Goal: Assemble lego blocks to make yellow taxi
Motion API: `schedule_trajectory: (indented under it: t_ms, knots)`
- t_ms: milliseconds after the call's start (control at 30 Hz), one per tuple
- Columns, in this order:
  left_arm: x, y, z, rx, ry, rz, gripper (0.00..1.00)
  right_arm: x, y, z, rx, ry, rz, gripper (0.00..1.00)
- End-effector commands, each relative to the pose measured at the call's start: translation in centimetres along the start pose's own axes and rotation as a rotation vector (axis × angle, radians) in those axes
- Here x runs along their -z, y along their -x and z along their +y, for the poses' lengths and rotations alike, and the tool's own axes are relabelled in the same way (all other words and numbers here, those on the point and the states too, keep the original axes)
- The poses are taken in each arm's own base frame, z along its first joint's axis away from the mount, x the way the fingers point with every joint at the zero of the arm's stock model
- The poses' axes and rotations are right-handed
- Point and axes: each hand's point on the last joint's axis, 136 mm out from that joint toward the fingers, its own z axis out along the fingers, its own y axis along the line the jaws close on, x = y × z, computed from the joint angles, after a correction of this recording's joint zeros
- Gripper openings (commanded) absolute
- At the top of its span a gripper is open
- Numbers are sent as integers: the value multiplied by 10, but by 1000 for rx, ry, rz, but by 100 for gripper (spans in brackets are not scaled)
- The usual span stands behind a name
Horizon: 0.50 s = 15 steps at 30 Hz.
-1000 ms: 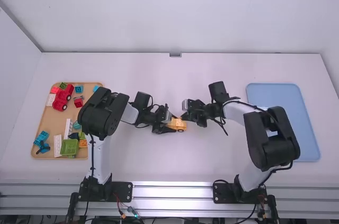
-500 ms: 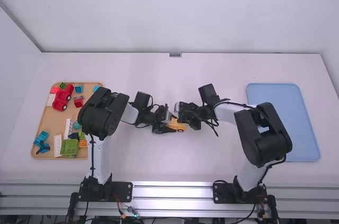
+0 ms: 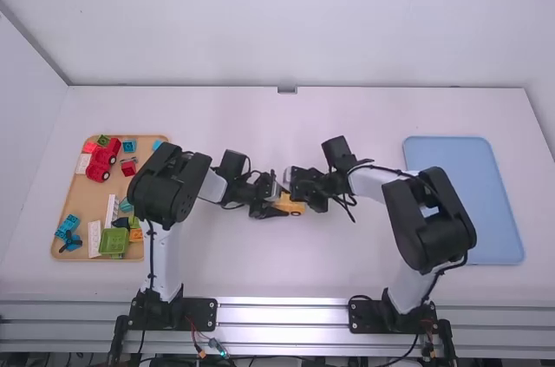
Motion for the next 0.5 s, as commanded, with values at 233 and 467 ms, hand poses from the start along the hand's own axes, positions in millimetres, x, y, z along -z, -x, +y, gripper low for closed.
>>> schedule_trajectory:
  t_ms: [233,467]
  knots:
    - [1,-10,4,55,31,35,35,-1,-15,-3,-21,-58,-10,5]
    - [2,-12,16,44,81,63,40,67,16,-19,-62,-139,-188,99]
